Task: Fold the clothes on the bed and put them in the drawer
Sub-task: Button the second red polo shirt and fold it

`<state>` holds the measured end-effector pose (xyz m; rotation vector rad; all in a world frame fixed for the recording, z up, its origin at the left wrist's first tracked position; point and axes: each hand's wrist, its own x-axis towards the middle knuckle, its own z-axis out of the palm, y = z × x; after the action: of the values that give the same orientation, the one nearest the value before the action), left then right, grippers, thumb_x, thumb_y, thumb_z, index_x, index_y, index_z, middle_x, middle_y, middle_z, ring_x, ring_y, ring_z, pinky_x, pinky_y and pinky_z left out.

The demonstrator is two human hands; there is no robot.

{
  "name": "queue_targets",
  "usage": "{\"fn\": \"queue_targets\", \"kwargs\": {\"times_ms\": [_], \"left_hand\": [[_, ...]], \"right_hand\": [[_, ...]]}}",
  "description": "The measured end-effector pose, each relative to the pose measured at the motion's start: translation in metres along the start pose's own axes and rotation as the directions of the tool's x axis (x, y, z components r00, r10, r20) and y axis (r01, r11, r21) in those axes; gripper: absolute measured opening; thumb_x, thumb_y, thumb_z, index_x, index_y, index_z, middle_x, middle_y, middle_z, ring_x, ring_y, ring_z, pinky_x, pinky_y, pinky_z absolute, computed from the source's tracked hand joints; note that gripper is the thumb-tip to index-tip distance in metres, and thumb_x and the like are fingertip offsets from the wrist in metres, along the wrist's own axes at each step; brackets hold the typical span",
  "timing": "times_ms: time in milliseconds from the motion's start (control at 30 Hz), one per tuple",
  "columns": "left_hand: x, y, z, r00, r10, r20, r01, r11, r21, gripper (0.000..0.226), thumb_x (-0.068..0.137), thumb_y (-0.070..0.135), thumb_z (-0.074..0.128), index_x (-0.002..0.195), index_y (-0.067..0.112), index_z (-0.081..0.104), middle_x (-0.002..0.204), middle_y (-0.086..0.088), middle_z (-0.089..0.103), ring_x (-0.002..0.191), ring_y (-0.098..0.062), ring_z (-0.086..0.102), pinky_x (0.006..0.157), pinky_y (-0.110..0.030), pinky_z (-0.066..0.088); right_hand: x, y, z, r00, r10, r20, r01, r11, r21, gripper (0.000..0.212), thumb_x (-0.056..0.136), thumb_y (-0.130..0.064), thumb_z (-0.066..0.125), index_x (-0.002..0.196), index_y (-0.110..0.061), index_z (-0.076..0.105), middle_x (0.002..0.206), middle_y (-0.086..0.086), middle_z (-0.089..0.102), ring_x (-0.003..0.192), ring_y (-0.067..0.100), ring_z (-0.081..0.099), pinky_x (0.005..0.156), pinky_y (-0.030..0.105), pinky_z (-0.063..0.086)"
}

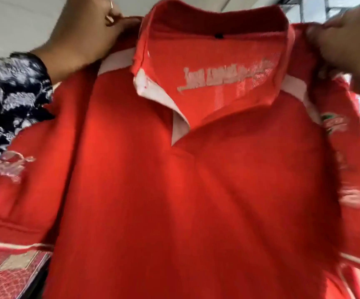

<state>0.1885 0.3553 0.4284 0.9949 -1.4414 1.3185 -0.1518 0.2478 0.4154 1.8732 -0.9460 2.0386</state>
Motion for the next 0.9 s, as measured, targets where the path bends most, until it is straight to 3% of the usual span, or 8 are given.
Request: {"fn": "queue_targets", "kwargs": {"times_ms": [100,200,267,400,500,600,767,900], "left_hand": [[0.007,-0.01,0.005,0.992,-0.069,0.11,0.064,0.997,0.048,0.071,0.086,0.062,0.048,0.065,-0.005,0.053,0.06,-0.026,0.043,0.06,-0.019,0.036,0.049,-0.032,0.022],[-0.024,-0.027,0.039,0.914,-0.141,0.381,0.116,0.989,0.09,0.075,0.076,0.067,0.046,0.074,-0.005,0.066,0.078,-0.033,0.062,0.071,-0.018,0.054,0.055,-0.034,0.022],[-0.074,-0.035,0.074,0.793,-0.193,0.578,0.151,0.981,0.12,0.067,0.082,0.062,0.048,0.076,-0.002,0.07,0.084,-0.028,0.067,0.074,-0.019,0.061,0.055,-0.033,0.03],[-0.222,-0.03,0.136,0.48,-0.258,0.839,0.333,0.938,0.098,0.052,0.089,0.051,0.058,0.062,0.007,0.062,0.064,-0.013,0.064,0.065,-0.013,0.058,0.057,-0.033,0.036],[-0.345,-0.01,0.166,0.287,-0.34,0.896,0.477,0.862,0.175,0.054,0.087,0.053,0.059,0.052,0.014,0.047,0.051,0.0,0.048,0.063,-0.02,0.057,0.055,-0.031,0.03],[-0.46,0.005,0.194,0.143,-0.372,0.917,0.59,0.776,0.222,0.047,0.087,0.049,0.061,0.053,0.021,0.046,0.065,-0.004,0.063,0.073,-0.022,0.062,0.059,-0.031,0.036],[-0.56,0.01,0.232,0.05,-0.453,0.89,0.677,0.67,0.303,0.042,0.09,0.044,0.058,0.056,0.022,0.045,0.059,0.004,0.053,0.076,-0.025,0.061,0.065,-0.034,0.043],[-0.585,0.001,0.283,0.06,-0.535,0.843,0.762,0.57,0.307,0.023,0.091,0.031,0.059,0.074,0.017,0.064,0.083,-0.01,0.07,0.088,-0.03,0.065,0.074,-0.034,0.046]], "right_hand": [[0.002,-0.007,0.011,0.997,0.037,0.063,-0.033,0.997,-0.065,0.035,0.089,-0.033,0.05,0.066,-0.008,0.056,0.027,0.001,0.044,0.026,0.009,0.046,0.028,0.017,0.032],[-0.019,0.015,0.047,0.973,0.101,0.208,-0.064,0.982,-0.178,0.034,0.092,-0.031,0.052,0.075,-0.004,0.064,0.035,0.003,0.05,0.04,0.014,0.05,0.035,0.02,0.032],[-0.051,0.044,0.079,0.924,0.178,0.339,-0.106,0.97,-0.22,0.035,0.093,-0.03,0.052,0.071,-0.006,0.064,0.032,0.001,0.048,0.034,0.011,0.048,0.039,0.021,0.035],[-0.165,0.121,0.15,0.738,0.372,0.563,-0.208,0.919,-0.335,0.034,0.088,-0.019,0.057,0.057,-0.008,0.06,0.032,0.001,0.05,0.044,0.021,0.055,0.046,0.024,0.041],[-0.266,0.176,0.19,0.552,0.512,0.659,-0.282,0.858,-0.43,0.025,0.085,-0.014,0.056,0.061,-0.008,0.06,0.057,0.012,0.062,0.056,0.03,0.063,0.056,0.03,0.053],[-0.355,0.215,0.218,0.403,0.582,0.706,-0.318,0.812,-0.489,0.026,0.086,-0.014,0.052,0.059,-0.011,0.056,0.062,0.008,0.063,0.053,0.025,0.062,0.05,0.025,0.047],[-0.43,0.268,0.262,0.186,0.659,0.729,-0.32,0.742,-0.589,0.03,0.086,-0.007,0.049,0.056,-0.008,0.051,0.044,0.008,0.054,0.039,0.023,0.061,0.038,0.023,0.042],[-0.443,0.298,0.308,0.24,0.708,0.665,-0.429,0.691,-0.581,0.027,0.081,0.0,0.048,0.055,-0.008,0.052,0.059,0.019,0.063,0.067,0.038,0.069,0.058,0.033,0.048]]}}
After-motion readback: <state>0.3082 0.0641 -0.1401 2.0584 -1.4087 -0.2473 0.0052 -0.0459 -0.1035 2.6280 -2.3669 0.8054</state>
